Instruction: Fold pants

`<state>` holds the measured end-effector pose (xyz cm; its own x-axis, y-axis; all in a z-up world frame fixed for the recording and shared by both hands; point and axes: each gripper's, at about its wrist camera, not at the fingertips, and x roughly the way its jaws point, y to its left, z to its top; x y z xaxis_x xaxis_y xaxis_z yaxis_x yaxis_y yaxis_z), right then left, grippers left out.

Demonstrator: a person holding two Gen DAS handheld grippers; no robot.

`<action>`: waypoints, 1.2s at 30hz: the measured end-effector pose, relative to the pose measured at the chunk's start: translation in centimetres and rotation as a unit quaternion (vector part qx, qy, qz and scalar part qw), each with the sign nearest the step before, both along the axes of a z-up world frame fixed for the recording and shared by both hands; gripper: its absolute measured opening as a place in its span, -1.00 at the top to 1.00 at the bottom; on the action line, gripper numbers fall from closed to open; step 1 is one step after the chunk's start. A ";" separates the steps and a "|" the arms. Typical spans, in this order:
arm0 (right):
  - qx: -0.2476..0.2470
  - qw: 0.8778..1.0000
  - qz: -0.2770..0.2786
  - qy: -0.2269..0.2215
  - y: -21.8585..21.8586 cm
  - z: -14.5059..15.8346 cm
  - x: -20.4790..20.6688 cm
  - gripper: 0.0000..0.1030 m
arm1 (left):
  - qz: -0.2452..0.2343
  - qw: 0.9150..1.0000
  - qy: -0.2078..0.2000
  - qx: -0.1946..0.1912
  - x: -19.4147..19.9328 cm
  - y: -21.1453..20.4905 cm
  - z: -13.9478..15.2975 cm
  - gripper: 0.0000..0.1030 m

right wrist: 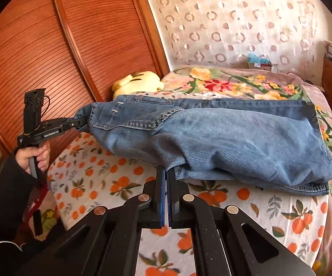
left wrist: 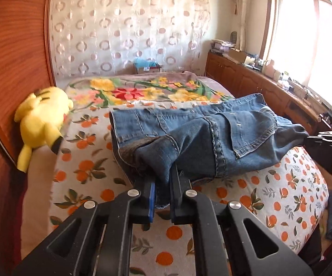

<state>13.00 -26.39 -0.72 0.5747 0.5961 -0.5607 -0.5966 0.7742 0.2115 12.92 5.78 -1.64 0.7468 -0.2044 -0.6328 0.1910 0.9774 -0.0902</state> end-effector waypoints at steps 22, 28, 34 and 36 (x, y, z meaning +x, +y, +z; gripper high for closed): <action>-0.046 0.996 -0.073 -0.013 -3.7 -1.8 -0.5 0.76 | 0.007 1.000 -0.008 0.005 0.5 0.7 1.1 0.00; -0.090 0.990 -0.104 -0.001 -2.6 -4.3 3.6 0.46 | -0.025 0.999 -0.007 0.019 4.7 -1.0 0.7 0.00; -0.118 0.985 -0.117 0.040 -2.0 -7.5 5.8 0.34 | -0.015 0.998 0.017 0.051 8.7 0.1 -0.9 0.00; -0.115 0.986 -0.115 0.032 -1.9 -7.6 5.4 0.34 | -0.008 0.998 0.028 0.057 10.0 0.7 -1.5 0.00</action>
